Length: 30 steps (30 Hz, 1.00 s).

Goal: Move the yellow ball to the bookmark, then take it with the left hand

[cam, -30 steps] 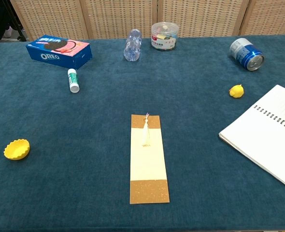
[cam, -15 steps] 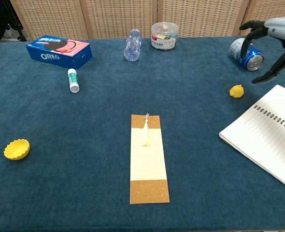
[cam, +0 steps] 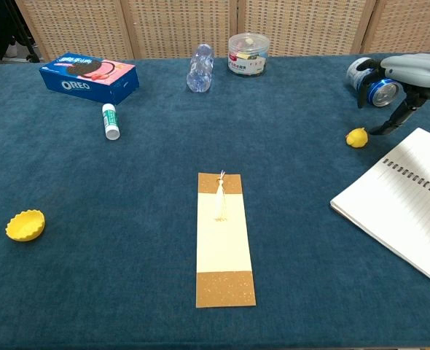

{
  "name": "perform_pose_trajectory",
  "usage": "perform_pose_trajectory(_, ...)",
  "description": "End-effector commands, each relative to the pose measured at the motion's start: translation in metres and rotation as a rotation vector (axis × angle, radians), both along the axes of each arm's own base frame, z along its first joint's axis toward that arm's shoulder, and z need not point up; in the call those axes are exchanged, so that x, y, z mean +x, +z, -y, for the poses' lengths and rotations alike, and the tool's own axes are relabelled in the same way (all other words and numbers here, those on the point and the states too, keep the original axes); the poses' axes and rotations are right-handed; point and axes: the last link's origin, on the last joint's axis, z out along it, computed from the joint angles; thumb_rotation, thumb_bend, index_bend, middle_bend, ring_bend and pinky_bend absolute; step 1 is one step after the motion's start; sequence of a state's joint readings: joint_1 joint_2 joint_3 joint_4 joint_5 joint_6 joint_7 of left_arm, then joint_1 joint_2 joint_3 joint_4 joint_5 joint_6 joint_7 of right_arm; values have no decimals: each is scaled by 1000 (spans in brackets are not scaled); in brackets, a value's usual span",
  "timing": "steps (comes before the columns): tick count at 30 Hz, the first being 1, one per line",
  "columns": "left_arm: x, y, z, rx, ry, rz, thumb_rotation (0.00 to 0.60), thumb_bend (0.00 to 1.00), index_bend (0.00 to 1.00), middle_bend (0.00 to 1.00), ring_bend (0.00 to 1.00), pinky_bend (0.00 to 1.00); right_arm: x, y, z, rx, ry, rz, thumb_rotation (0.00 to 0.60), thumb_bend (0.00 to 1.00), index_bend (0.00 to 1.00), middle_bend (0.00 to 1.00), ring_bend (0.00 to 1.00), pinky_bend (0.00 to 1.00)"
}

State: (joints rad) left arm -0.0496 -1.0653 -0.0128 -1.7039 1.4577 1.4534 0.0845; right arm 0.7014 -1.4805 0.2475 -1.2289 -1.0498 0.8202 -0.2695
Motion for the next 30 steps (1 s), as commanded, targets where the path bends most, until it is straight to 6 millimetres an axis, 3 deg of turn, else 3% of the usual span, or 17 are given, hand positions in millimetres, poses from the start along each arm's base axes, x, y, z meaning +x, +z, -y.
perform_pose_trajectory(1,0,-1,0,-5,0,0,600,0,0,0,0,0,0,-5,1,17,-6,8,600,248,384,0,0,0)
perform_pose_trajectory(7,1,-3,0,-7,1,-1,600,0,0,0,0,0,0,-10,6,26,-19,13,600,311,390,0,0,0)
perform_pose_trajectory(19,-2,-3,0,-7,13,0,600,0,0,0,0,0,-4,-26,11,53,-48,17,600,311,401,0,0,0)
perform_pose_trajectory(30,-2,-4,-1,-12,18,1,600,0,0,0,0,0,-9,-31,16,49,-56,21,600,313,471,0,0,0)
